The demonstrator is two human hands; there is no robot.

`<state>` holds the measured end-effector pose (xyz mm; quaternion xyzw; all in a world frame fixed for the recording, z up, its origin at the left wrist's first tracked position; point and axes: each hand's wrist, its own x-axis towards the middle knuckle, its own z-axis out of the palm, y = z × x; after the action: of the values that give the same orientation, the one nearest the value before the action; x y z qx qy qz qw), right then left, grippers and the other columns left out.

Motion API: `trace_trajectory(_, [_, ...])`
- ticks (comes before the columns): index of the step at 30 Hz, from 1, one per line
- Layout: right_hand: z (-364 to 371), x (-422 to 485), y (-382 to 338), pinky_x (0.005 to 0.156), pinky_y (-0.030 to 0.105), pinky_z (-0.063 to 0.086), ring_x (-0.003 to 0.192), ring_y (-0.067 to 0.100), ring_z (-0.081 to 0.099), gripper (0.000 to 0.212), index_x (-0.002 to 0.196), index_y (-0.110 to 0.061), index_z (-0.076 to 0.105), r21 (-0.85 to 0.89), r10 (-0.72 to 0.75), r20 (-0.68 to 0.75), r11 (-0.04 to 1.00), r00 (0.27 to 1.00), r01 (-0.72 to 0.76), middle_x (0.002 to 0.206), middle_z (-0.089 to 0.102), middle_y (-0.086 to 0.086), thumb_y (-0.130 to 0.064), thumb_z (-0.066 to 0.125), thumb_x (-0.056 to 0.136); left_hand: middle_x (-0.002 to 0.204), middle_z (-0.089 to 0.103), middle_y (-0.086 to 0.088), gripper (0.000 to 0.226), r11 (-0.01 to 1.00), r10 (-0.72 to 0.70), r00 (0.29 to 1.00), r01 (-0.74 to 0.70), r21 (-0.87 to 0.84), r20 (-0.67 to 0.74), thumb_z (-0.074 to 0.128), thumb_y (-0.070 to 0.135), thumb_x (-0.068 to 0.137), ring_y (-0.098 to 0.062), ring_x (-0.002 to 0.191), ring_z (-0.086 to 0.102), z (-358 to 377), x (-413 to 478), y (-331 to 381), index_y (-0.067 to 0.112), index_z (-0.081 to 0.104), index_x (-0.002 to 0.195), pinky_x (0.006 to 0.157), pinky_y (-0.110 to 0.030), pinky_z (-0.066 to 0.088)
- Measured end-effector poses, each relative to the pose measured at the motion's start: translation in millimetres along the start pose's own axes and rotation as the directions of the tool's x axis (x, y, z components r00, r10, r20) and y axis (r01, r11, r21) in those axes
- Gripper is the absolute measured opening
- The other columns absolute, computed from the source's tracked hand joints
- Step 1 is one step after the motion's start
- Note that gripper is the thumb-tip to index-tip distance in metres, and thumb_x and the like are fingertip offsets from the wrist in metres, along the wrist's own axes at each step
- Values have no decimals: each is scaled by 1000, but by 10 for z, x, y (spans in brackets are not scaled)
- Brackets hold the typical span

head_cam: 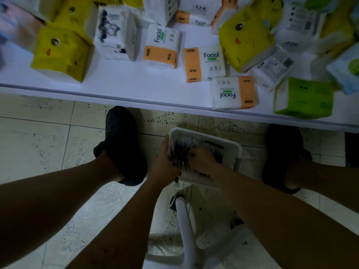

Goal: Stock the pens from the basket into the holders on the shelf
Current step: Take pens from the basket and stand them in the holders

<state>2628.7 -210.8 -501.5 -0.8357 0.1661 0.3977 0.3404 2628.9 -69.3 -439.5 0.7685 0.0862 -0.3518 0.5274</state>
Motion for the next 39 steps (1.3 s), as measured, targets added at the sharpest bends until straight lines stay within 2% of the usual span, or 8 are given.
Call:
trace_trajectory(3, [-112, -173, 110, 73, 38, 54, 73, 29, 64, 26, 79, 0, 74, 76, -45, -148, 996, 988, 56, 79, 70, 18, -19, 62, 92, 101, 52, 15, 86, 1000, 12, 1000, -12, -25, -2, 66, -15, 73, -10, 84, 62, -6, 10, 56, 44, 34, 127, 61, -43, 60])
trace_trajectory(7, [-307, -425, 150, 68, 36, 50, 77, 25, 61, 7, 83, -6, 64, 119, -77, -218, 987, 973, 105, 80, 65, 9, -11, 69, 84, 104, 54, 14, 89, 999, 35, 999, -35, -28, 13, 72, -5, 74, -4, 92, 61, 27, -31, 224, 35, 28, 140, 77, -34, 59])
trace_trajectory(12, [-480, -710, 81, 53, 12, 40, 71, 4, 59, 69, 129, -29, 40, 316, -95, -338, 926, 936, 208, 76, 56, -14, 2, 73, 78, 138, 47, -18, 114, 989, -13, 997, 24, -144, 74, 65, -14, 76, -27, 99, 64, 131, -109, 447, 38, -3, 151, 76, -47, 58])
trace_trajectory(16, [-655, -944, 22, 64, 34, 55, 65, 9, 59, 92, 146, -39, 29, 337, -163, -438, 882, 884, 329, 67, 57, -4, 5, 72, 77, 132, 52, -27, 110, 990, 33, 991, -14, -138, 133, 69, -8, 78, -40, 111, 59, 223, -224, 670, 38, 0, 151, 82, -49, 56])
trace_trajectory(19, [-832, -1163, -3, 69, 44, 54, 71, 21, 61, 71, 138, -24, 47, 259, -184, -481, 905, 858, 339, 70, 59, 0, 4, 71, 77, 121, 57, -26, 101, 990, 79, 978, -54, -129, 195, 68, -9, 79, -39, 102, 65, 265, -337, 927, 39, 10, 147, 76, -47, 58])
trace_trajectory(27, [-1270, -1824, -54, 58, 2, 41, 83, 14, 62, 47, 133, -21, 55, 269, -210, -678, 821, 704, 504, 95, 62, 8, -12, 68, 89, 78, 56, -27, 79, 934, 354, 914, -358, -18, 196, 64, -17, 78, -37, 62, 54, 246, -629, 1538, 26, 31, 135, 59, -47, 46])
trace_trajectory(32, [-1563, -2255, -115, 61, 25, 51, 64, 8, 60, 47, 130, -29, 54, 195, -276, -733, 790, 622, 581, 75, 56, -10, -17, 70, 88, 74, 56, -14, 53, 886, 459, 883, -448, -118, 92, 68, 5, 87, -39, 76, 70, 259, -888, 1905, 30, 43, 128, 65, -49, 57])
trace_trajectory(39, [-1999, -2788, -340, 54, 20, 48, 58, 1, 60, 42, 118, -35, 57, 101, -330, -806, 741, 491, 664, 72, 62, -26, -18, 74, 84, 69, 68, -9, 32, 775, 621, 782, -600, -198, 60, 60, 15, 95, -29, 65, 69, 248, -1331, 2539, 26, 50, 123, 53, -33, 56])
